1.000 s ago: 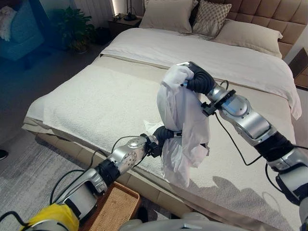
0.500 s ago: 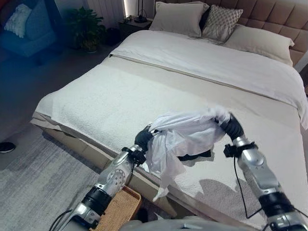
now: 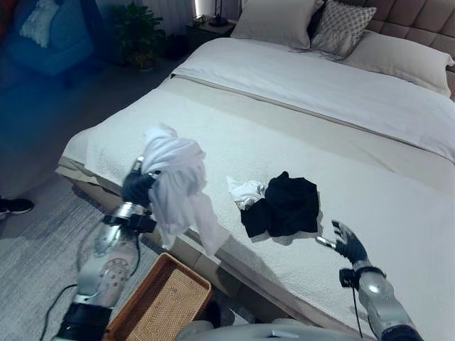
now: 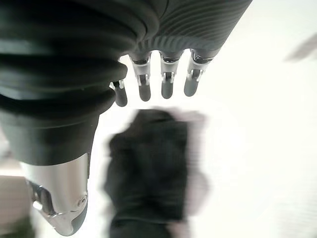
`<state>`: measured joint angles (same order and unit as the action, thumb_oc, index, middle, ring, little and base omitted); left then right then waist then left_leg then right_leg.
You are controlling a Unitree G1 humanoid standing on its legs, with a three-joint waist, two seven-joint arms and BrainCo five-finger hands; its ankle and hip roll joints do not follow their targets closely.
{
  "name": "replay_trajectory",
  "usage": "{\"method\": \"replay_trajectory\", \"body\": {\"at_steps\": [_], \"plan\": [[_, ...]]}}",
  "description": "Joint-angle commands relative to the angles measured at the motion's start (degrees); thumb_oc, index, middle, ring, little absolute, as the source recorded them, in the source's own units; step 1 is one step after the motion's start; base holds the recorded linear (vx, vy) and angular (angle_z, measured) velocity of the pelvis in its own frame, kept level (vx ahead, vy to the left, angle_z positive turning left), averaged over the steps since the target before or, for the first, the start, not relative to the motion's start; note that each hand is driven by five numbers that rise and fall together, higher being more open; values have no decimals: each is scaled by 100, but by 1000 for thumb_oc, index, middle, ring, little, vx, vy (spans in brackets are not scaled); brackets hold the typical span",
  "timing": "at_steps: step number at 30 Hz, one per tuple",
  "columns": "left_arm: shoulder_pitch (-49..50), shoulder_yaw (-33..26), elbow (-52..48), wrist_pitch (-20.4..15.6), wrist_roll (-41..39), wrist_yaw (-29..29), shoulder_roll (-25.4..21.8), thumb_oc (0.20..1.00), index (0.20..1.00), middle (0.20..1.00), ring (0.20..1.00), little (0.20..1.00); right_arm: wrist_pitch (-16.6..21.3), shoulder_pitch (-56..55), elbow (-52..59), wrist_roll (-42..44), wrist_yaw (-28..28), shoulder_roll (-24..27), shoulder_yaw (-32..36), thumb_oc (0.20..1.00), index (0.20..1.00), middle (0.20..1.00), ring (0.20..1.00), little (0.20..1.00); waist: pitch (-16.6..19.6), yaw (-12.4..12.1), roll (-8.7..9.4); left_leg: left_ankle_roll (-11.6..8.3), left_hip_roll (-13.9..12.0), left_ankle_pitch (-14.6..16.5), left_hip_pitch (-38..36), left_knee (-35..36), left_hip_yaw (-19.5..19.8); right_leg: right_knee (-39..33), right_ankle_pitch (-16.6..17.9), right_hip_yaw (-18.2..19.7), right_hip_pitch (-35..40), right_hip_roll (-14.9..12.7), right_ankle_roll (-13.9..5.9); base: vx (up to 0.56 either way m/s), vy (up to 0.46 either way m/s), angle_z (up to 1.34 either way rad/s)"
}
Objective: Pick up clothes into the bucket
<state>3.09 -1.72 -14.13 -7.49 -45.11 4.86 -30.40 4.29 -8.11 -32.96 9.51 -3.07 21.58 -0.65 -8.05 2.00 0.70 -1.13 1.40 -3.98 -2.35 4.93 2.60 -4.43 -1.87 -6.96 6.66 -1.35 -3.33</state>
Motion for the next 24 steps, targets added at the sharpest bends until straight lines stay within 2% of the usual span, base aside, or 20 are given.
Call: {"method": "replay_trajectory", "body": {"at_steps": [1,7,13,17,18,21,24], "plan": [[-71,-482,-547,-686,521,-243,-74,200,200,200,200,200,197,468,-307,-121,-181,58,118,1000,1000,1000,1000,1000,-1,-59,202,-252,-229,614,97,-567,22,466,-10,-184,-345,-550,-433,-43,-6,6],[215,-803,-547,-809,989,-554,56,200,200,200,200,200,162,655,-1122,-213,-360,111,107,1000,1000,1000,1000,1000,-183,-138,206,-265,-208,599,286,-667,53,486,31,-197,-491,-558,-438,-49,1,2],[488,-831,44,-747,1363,-765,152,200,200,200,200,200,116,914,-1736,-280,-488,219,72,1000,1000,1000,1000,1000,-481,-199,199,-267,-171,558,690,-882,105,577,111,-223,-848,-561,-435,-104,5,4],[550,-767,1247,-603,1764,-1099,386,200,200,200,200,200,85,1045,-2036,-370,-617,260,56,1000,1000,1000,1000,1000,-702,-218,220,-261,-149,524,1010,-1064,142,744,144,-210,-1159,-570,-427,-64,19,3],[539,-762,1260,-611,1765,-1100,386,200,200,200,200,200,87,1050,-2040,-370,-617,262,57,1000,1000,1000,1000,1000,-700,-218,218,-261,-148,528,1022,-1074,142,752,140,-210,-1169,-571,-427,-49,24,0],[459,-747,2428,-526,2016,-1371,544,200,200,200,200,200,77,1145,-2084,-390,-729,288,53,1000,1000,1000,1000,1000,-858,-219,245,-246,-150,521,1233,-1212,141,904,126,-186,-1380,-585,-423,-26,21,0],[316,-726,2971,-526,2098,-1583,675,200,200,200,200,200,95,1190,-2037,-400,-822,276,47,1000,1000,1000,1000,1000,-962,-217,263,-236,-139,527,1339,-1290,151,1008,104,-178,-1495,-586,-425,-12,8,0]]}}
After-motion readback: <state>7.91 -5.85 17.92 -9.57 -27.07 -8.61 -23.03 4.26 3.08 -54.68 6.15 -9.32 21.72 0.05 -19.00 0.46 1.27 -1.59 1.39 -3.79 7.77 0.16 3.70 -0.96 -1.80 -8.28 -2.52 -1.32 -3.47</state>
